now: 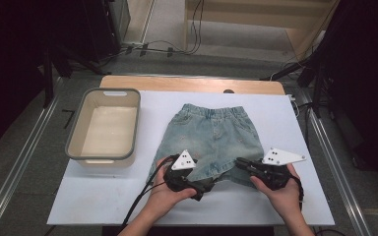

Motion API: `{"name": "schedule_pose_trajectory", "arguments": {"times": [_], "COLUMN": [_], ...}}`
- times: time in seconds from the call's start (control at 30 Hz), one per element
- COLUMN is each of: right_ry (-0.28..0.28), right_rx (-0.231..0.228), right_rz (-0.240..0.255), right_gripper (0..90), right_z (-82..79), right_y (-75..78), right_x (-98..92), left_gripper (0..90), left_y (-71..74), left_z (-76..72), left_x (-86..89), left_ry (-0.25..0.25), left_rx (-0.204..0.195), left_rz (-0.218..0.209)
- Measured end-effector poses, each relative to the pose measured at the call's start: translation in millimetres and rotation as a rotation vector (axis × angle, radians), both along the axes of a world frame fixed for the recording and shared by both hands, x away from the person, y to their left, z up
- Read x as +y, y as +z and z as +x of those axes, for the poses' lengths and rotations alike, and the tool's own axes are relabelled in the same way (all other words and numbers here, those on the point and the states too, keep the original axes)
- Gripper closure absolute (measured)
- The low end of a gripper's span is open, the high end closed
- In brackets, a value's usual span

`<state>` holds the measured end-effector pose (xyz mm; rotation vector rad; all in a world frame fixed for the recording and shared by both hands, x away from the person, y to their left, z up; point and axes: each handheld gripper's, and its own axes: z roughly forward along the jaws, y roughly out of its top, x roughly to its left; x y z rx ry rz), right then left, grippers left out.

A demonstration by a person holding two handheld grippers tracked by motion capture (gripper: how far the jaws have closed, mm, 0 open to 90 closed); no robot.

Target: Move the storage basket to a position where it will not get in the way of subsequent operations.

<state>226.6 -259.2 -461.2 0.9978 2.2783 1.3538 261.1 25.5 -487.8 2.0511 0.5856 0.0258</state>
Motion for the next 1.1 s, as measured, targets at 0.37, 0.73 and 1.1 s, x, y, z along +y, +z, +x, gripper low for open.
{"name": "schedule_pose_trajectory", "arguments": {"times": [0.37,0.73,1.1], "right_ry": [0.015,-0.002,0.041], "right_rx": [-0.020,-0.067,-0.020], "right_rz": [0.000,0.038,-0.008], "right_gripper": [83.5,69.8,71.4], "right_z": [7.6,-12.5,-52.6], "right_y": [-4.6,-5.4,-18.2], "right_x": [16.8,11.0,11.9], "left_gripper": [44.9,73.2,73.4], "left_y": [2.6,2.0,3.4], "left_z": [15.2,19.0,21.3], "left_x": [-10.2,-7.1,-5.6], "left_ry": [-0.003,-0.036,-0.032], "left_rx": [0.046,0.103,0.114], "left_rz": [-0.024,-0.065,-0.084]}}
